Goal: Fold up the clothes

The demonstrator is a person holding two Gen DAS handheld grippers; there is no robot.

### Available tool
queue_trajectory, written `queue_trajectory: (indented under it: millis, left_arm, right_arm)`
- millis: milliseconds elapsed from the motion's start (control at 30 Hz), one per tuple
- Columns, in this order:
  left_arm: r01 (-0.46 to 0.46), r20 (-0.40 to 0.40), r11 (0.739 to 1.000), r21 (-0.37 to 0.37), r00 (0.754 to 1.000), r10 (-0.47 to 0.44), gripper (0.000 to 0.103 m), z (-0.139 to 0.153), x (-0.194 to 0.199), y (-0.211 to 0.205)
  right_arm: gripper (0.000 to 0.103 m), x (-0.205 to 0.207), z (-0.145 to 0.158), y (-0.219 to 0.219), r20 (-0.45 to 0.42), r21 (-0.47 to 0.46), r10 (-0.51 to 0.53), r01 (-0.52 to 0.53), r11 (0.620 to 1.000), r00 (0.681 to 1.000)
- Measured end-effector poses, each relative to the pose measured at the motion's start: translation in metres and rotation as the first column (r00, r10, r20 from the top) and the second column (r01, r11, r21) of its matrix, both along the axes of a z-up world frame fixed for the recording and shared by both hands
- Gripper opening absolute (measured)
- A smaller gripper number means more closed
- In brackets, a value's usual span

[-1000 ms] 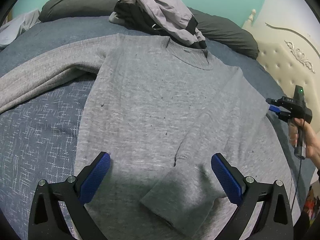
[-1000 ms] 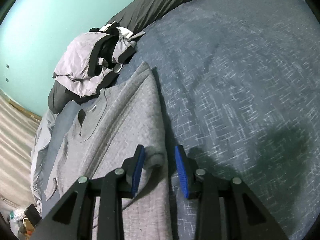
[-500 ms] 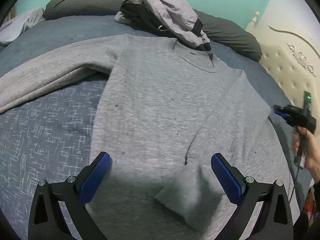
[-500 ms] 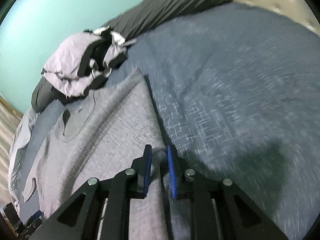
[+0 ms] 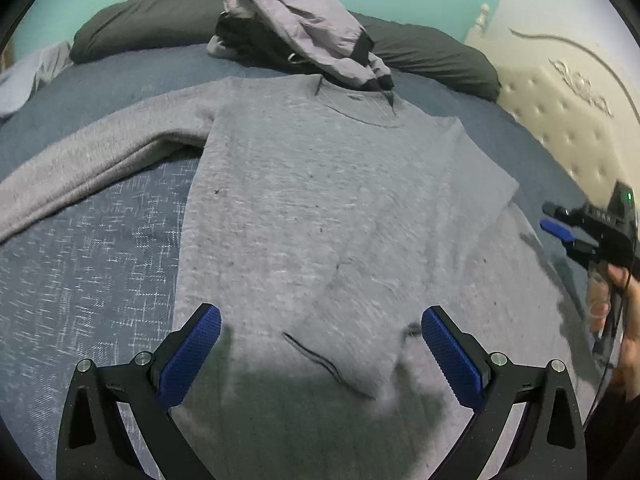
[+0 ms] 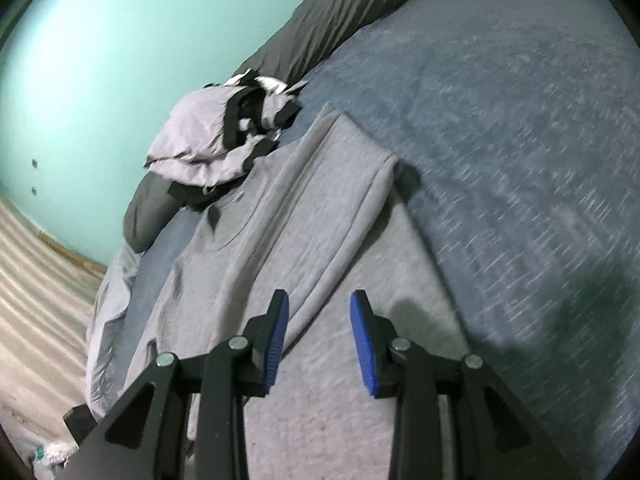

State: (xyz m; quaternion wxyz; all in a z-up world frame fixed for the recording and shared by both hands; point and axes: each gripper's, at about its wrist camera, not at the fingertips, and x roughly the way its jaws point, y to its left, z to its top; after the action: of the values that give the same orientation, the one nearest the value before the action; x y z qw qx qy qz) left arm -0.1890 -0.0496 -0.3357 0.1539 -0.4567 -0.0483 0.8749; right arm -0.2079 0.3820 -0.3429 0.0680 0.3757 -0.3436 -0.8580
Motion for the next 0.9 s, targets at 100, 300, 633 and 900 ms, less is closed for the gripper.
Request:
queue_trajectory:
  millis: [100,300,633,900]
  left_arm:
    - [0.003,0.005,1.0,-0.019,1.0,-0.003,0.102,0.003,0.005,0.005]
    - [-0.012,0.034,0.999,-0.047,0.999,0.014,0.089,0.004,0.006,0.01]
    - [-0.056,0.139,0.995,-0.078,0.988,0.067,0.078,-0.027,-0.004,0.009]
    - [-0.081,0.204,0.996,-0.045,0.975,0.089,0.08,-0.042,-0.01,0.006]
  right_arm:
    - [0.032,0.002,0.002,-0.005,-0.019,-0.006,0.023,-0.023,1.0,1.0]
    - [0.032,0.001,-0.002,-0.008,-0.039,-0.091,0.053,-0.057,0.994,0.998]
    - [0.032,0.0,0.01,-0.013,-0.102,-0.158,0.114,-0.129,0.979,0.988]
    - [0.032,0.002,0.01,-0.005,-0.102,-0.206,0.091,-0.11,0.972,0.991]
